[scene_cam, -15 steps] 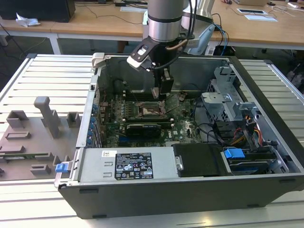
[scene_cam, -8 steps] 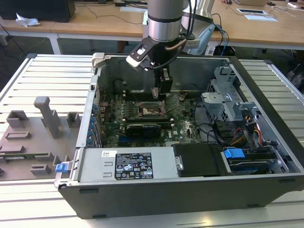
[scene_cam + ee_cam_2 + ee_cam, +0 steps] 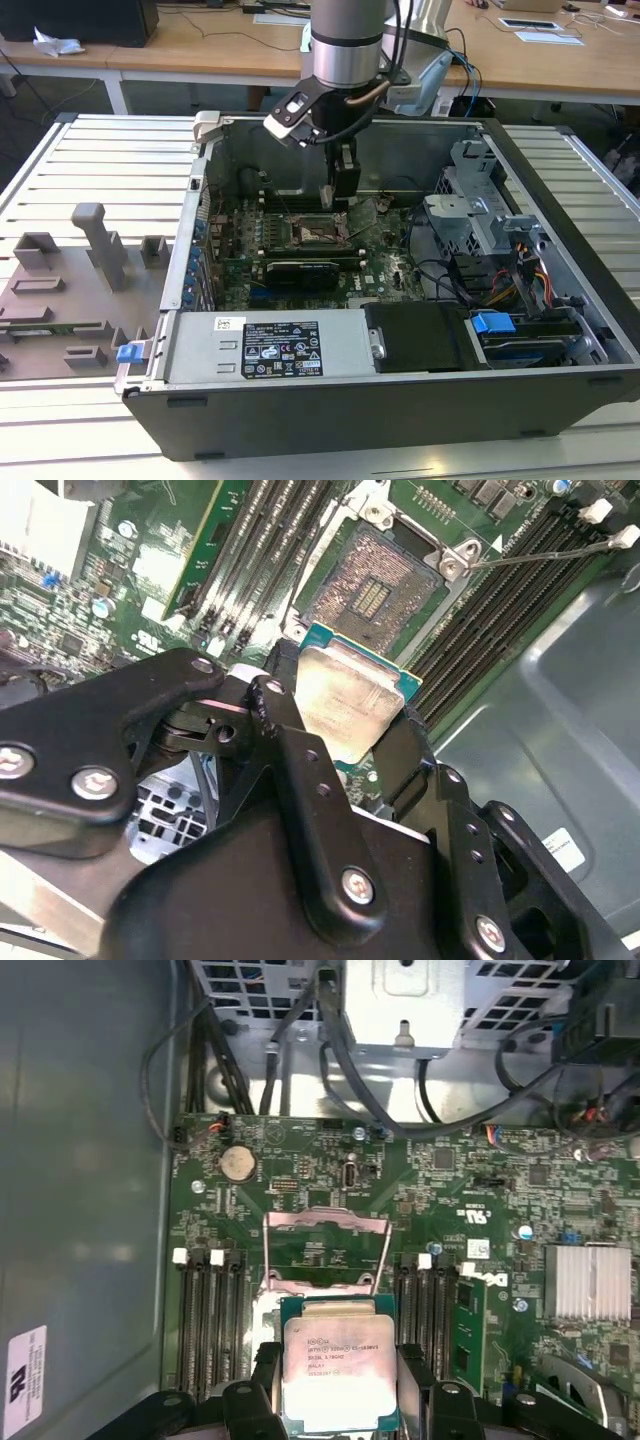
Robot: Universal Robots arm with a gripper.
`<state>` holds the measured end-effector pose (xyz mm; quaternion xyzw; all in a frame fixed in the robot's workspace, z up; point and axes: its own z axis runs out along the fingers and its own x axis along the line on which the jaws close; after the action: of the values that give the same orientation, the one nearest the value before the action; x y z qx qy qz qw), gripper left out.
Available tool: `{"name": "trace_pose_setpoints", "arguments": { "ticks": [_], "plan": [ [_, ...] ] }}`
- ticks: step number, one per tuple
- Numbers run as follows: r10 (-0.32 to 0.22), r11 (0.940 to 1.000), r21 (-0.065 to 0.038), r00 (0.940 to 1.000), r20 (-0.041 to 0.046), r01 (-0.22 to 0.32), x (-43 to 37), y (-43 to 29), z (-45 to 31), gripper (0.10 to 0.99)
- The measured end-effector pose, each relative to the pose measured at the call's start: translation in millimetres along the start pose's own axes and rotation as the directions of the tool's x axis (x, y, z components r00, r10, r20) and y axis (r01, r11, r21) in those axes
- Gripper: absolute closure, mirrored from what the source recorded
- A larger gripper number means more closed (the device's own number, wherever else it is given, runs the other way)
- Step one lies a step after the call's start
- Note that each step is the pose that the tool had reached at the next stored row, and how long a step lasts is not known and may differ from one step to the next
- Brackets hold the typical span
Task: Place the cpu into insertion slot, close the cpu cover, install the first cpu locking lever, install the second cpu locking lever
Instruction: 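Place the cpu into insertion slot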
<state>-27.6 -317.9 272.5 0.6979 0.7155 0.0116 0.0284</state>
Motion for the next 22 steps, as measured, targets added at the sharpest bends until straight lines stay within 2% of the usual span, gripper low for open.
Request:
{"name": "trace_pose_setpoints", "arguments": {
  "ticks": [2,3,14,22],
  "plan": [
    [0.010,0.9999,0.001,0.9998,0.0153,-0.010,0.0,0.0,0.0,0.541],
    [0.013,0.9999,0.001,0.9998,0.0170,-0.013,0.0,0.0,0.0,0.541],
    [0.028,0.9996,0.001,0.9994,0.0183,-0.028,0.0,0.0,0.4,0.541],
    [0.028,0.9996,0.001,0.9994,0.0184,-0.028,0.1,-2.9,2.3,0.541]
  ]
}}
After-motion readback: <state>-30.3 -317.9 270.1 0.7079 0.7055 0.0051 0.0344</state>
